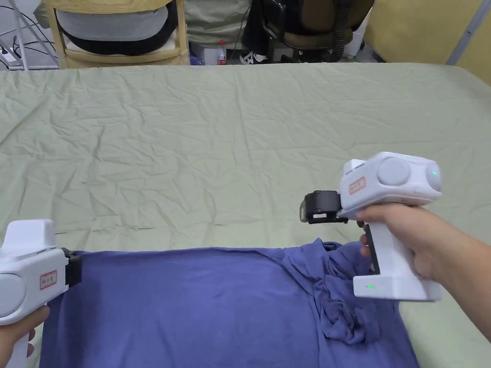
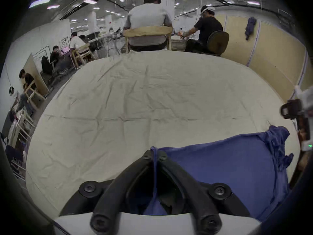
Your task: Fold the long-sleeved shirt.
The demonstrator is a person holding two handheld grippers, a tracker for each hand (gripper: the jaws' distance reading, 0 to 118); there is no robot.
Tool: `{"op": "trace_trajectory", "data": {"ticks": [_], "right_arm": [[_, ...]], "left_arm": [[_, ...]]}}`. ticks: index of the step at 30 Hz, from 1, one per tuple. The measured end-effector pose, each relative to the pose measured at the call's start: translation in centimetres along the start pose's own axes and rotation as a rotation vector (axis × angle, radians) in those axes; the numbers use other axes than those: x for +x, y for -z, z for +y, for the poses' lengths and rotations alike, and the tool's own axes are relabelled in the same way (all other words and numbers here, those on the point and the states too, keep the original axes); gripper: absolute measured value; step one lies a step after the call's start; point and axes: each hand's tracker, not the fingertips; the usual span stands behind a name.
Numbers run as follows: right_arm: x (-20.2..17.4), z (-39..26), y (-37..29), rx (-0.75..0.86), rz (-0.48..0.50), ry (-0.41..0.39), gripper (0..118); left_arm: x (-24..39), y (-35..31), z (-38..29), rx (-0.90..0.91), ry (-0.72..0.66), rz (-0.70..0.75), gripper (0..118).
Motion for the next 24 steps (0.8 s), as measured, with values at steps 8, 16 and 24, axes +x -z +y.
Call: {"op": "trace_trajectory", "data": {"ticks": [8, 16, 24], "right_arm": [[0.0, -0.8, 4.5, -0.216, -0.124, 0.075, 69], [-0.1, 0.4, 1.1, -0.16, -0.077, -0.021, 14], [0.2, 2.7, -2.7, -0.058, -0.06, 0.006, 13]], "left_arm": [[-0.3, 0.3, 0.6, -0.012, -0.012, -0.02, 1], [-1.2, 0.5, 2.0, -0.015, -0.041, -0.027, 1], [-2.1, -0.2, 5.1, 0.014, -0.096, -0.069, 0]]}}
